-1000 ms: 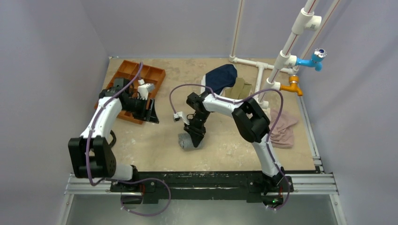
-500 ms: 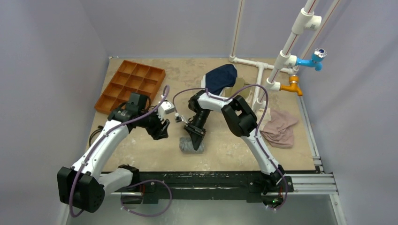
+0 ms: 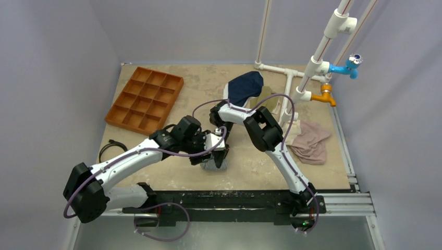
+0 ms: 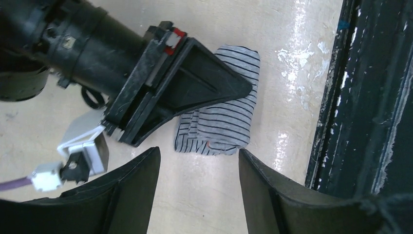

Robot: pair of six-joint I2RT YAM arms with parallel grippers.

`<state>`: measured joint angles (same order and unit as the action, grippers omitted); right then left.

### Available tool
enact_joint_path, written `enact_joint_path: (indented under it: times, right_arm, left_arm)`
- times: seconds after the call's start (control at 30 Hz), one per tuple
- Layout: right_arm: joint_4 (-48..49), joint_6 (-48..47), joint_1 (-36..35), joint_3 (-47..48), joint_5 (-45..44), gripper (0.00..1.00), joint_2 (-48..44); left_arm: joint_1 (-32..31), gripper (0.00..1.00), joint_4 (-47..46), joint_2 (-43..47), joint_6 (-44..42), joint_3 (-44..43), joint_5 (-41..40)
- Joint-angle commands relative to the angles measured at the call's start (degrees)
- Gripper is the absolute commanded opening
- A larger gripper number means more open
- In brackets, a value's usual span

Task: Roll the underwear
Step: Roll the underwear to the center of the board.

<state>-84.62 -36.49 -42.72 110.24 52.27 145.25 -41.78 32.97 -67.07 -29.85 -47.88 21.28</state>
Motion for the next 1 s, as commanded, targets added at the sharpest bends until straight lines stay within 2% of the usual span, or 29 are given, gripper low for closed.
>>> enact_joint_path:
  times: [0.0, 0.23, 0.37, 0.97]
  right_arm:
    - [11.96, -3.3, -0.43, -2.31, -15.97, 0.0, 5.48]
    - [11.23, -3.48, -0.43, -1.53, -15.72, 0.0, 6.52]
    - [10.91, -3.75, -0.43, -1.53, -15.54, 0.0, 6.62]
    - [10.79, -3.98, -0.16, -3.13, -16.82, 0.0, 6.36]
  left_arm:
    - [-5.22, 0.6, -5.87, -2.26, -3.14, 1.39, -5.87]
    - [-13.04, 0.61, -9.76, -5.05, -4.81, 3.01, -11.78]
    - [-15.23, 0.61, -11.64, -6.55, -5.51, 3.57, -13.56]
    - [-17.1, 0.61, -10.49, -13.29, -7.02, 2.58, -12.85]
